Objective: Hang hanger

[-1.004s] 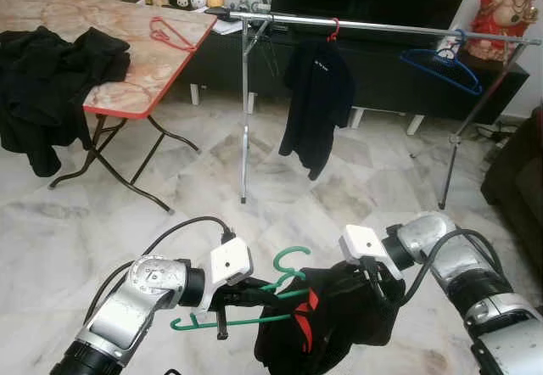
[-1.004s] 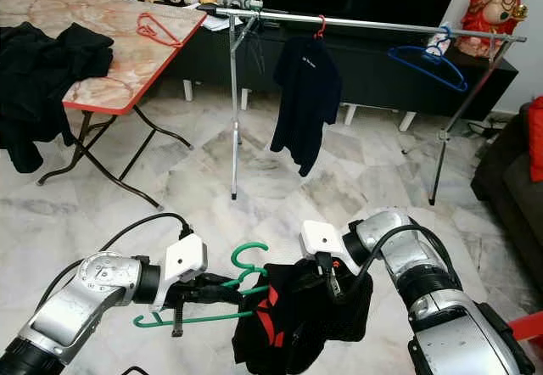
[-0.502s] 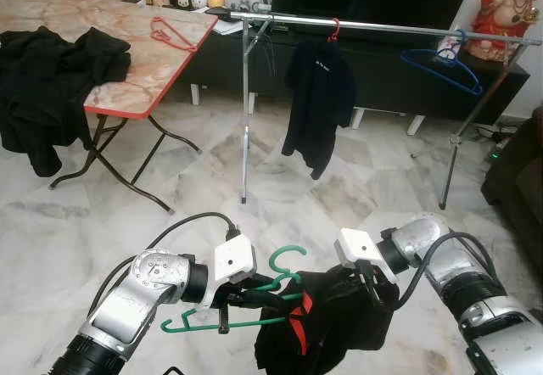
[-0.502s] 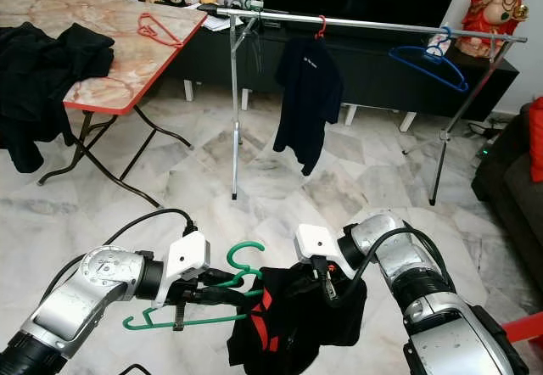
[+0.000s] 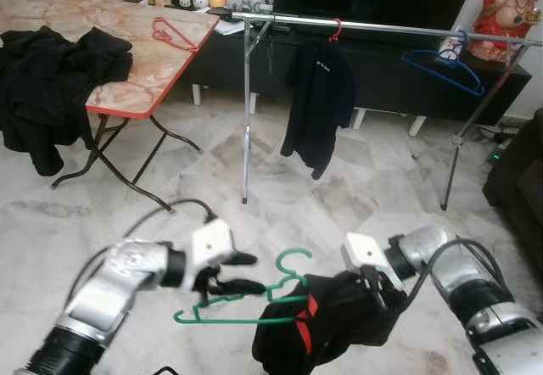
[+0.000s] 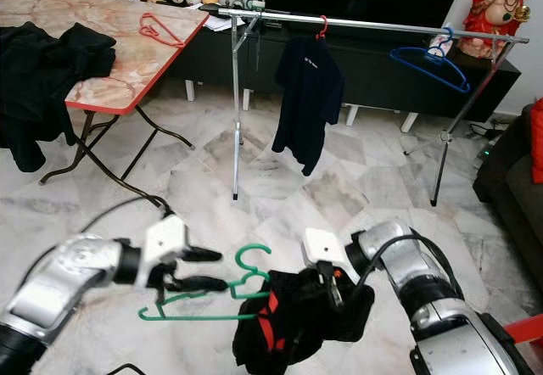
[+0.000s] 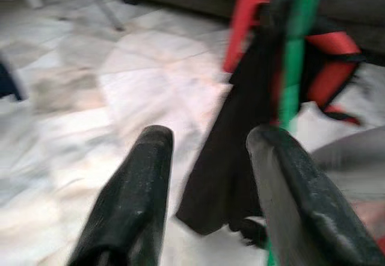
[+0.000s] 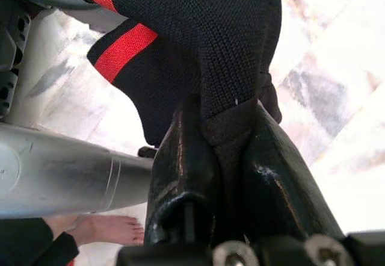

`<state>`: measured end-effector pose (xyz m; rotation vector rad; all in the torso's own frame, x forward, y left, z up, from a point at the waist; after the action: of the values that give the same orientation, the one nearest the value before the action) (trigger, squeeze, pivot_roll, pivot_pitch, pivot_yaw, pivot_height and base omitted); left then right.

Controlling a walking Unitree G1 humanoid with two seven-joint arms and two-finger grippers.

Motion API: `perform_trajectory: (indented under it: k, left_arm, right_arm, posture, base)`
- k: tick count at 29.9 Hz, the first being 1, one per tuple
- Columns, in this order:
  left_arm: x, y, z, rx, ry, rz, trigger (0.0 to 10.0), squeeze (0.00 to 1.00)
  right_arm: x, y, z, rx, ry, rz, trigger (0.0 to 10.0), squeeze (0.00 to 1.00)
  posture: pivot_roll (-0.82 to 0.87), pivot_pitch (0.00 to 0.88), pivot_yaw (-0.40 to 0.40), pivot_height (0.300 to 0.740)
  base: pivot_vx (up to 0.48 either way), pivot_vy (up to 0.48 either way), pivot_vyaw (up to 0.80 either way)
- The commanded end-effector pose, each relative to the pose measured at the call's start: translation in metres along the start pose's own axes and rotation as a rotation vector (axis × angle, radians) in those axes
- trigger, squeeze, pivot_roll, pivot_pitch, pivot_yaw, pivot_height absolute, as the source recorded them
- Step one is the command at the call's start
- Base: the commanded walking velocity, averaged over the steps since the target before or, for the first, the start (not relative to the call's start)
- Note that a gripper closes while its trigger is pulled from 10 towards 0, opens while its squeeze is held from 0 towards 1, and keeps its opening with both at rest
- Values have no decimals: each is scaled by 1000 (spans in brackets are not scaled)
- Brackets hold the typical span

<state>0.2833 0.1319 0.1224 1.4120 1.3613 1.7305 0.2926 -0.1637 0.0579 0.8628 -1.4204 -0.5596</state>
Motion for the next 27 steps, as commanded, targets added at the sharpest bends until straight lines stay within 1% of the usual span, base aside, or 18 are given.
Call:
perform_trajectory:
  k: [1, 3, 4, 6, 7, 8, 9, 10, 11, 12, 14, 15, 19, 20, 21, 22, 25, 27]
  left_arm:
    - [4, 8, 6, -13, 31, -33, 10000, 1000]
    - [11, 12, 18, -9, 139, -85, 10000, 1000]
    - [12, 13, 20, -6, 157, -96, 10000, 1000]
    - [18, 18, 32, -4, 267, -157, 10000, 1000]
    - [23, 21, 39, -2, 347, -204, 10000, 1000]
    - [26, 23, 43, 1, 401, -236, 10000, 1000]
    - [29, 22, 49, 24, 493, -280, 10000, 988]
    - [30, 21, 52, 39, 531, -294, 10000, 988]
    - [30, 16, 52, 76, 576, -316, 10000, 133]
    - [30, 15, 51, 86, 598, -331, 10000, 0]
    - [30, 13, 50, 104, 630, -357, 10000, 0]
    - [29, 9, 51, 117, 683, -379, 10000, 0]
    - [29, 1, 49, 154, 758, -408, 10000, 0]
    - [28, -2, 49, 158, 771, -400, 10000, 0]
    - [27, -7, 49, 158, 788, -381, 10000, 0]
    - [24, -18, 48, 155, 805, -338, 10000, 0]
    - [16, -38, 46, 115, 828, -241, 10000, 0]
    - [13, -48, 47, 87, 861, -202, 10000, 0]
  right_arm:
    - [8, -3, -2, -12, -41, 9, 0, 0]
    - [8, -5, -5, -33, -101, 0, 0, 0]
    - [8, -5, -6, -35, -114, -1, 0, 0]
    - [9, -5, -14, -44, -203, -8, 0, 0]
    - [11, -5, -25, -60, -327, -2, 0, 0]
    - [14, -5, -33, -73, -414, 3, 0, 0]
    - [18, -5, -46, -91, -545, 15, 0, 0]
    - [20, -4, -49, -96, -586, 19, 0, 0]
    - [24, -1, -56, -114, -648, -6, 0, 0]
    - [26, 1, -61, -131, -690, -12, 0, 0]
    - [29, 4, -68, -172, -740, -31, 0, 0]
    - [32, 12, -77, -171, -795, -61, 0, 0]
    - [35, 30, -93, -147, -859, -97, 0, 0]
    - [36, 35, -95, -138, -862, -103, 0, 0]
    - [36, 39, -98, -136, -868, -110, 0, 0]
    - [36, 46, -103, -135, -868, -126, 0, 0]
    - [33, 61, -107, -104, -835, -170, 0, 0]
    - [31, 70, -109, -70, -814, -182, 0, 0]
  posture:
    - [36, 0, -134, 740]
    - [36, 0, -134, 740]
    - [36, 0, -134, 740]
    - [33, 0, -134, 740]
    - [34, 0, -134, 740]
    - [34, 0, -134, 740]
    - [34, 0, -134, 740]
    - [34, 0, -134, 740]
    - [38, 0, -135, 740]
    - [38, 0, -135, 740]
    - [39, 0, -134, 740]
    - [39, 0, -134, 740]
    - [38, 0, -128, 740]
    - [38, 0, -128, 740]
    - [42, 0, -124, 740]
    - [43, 0, -123, 740]
    - [43, 0, -121, 740]
    - [43, 0, -121, 740]
  base:
    - [0, 0, 0]
    - [0, 0, 0]
    - [0, 0, 0]
    - [0, 0, 0]
    - [0, 0, 0]
    - [0, 0, 0]
    - [0, 0, 0]
    - [0, 0, 0]
    - [0, 0, 0]
    - [0, 0, 0]
    - [0, 0, 0]
    - [0, 0, 0]
    - [0, 0, 0]
    - [0, 0, 0]
    - [0, 0, 0]
    - [0, 0, 0]
    - [0, 0, 0]
    - [0, 0, 0]
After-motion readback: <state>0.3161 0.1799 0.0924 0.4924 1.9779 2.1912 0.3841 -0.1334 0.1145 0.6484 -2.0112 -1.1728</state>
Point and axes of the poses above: a point about 5 cm out from each wrist's last joint towards the gripper, its own x axis pointing back from the gripper into the wrist, its own y axis along the axis of the wrist's last joint, z = x × y, the point moved 3 cm from there along -x, pointing out of the wrist towards the gripper, and after that the axes turned 13 degrees about x, right-handed, at the moved point
